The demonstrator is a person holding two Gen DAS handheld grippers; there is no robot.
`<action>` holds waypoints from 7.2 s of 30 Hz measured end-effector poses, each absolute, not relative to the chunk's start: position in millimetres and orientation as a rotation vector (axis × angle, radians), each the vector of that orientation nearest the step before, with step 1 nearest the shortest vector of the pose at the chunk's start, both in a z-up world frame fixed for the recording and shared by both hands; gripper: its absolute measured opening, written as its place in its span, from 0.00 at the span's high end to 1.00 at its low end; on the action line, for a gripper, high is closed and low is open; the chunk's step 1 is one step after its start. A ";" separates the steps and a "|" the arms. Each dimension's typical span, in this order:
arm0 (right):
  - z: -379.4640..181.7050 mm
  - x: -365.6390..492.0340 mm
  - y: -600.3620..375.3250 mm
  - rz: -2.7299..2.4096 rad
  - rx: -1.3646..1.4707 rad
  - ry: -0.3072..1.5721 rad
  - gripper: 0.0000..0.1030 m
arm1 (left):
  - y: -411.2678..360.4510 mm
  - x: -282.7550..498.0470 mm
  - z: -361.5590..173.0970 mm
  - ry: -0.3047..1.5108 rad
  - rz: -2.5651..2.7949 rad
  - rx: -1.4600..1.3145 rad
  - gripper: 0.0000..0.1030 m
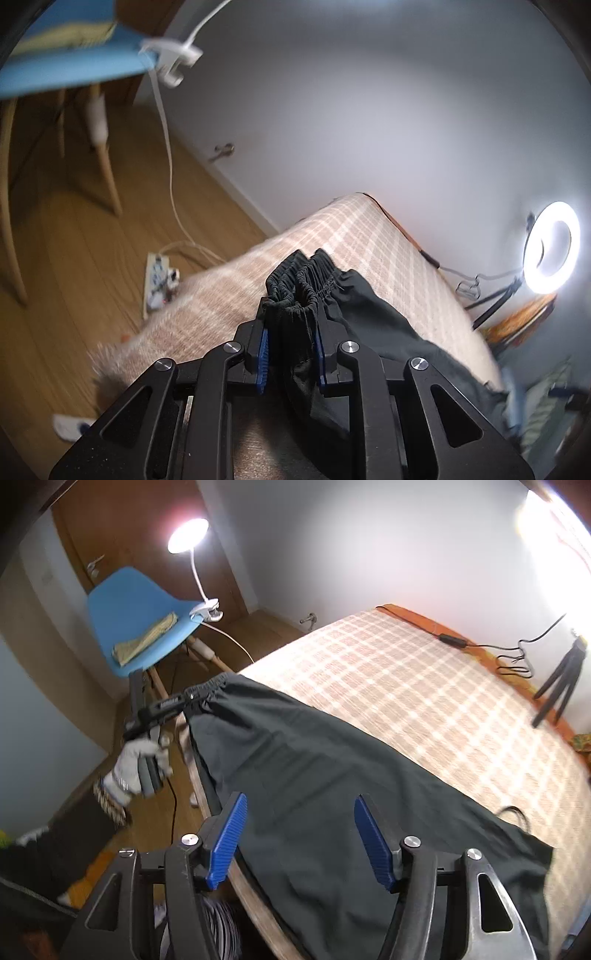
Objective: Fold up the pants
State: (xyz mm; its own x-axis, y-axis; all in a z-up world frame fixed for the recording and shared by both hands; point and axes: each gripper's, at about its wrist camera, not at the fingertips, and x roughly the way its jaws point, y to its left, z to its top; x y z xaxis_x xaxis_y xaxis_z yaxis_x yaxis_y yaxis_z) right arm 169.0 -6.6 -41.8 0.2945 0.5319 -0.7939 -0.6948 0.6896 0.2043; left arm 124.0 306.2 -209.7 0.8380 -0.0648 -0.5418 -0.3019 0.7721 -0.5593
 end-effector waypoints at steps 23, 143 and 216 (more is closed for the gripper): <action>-149.1 258.9 66.1 0.931 0.295 1.179 0.37 | 93.1 121.7 -174.7 0.541 -0.091 0.247 0.84; -84.7 166.6 -261.4 0.585 0.425 0.901 0.68 | -138.3 131.3 -118.5 0.420 -0.739 -0.096 0.84; -143.4 119.1 -501.7 0.112 0.370 1.055 0.86 | -119.0 159.1 -164.4 0.701 -0.647 0.240 0.61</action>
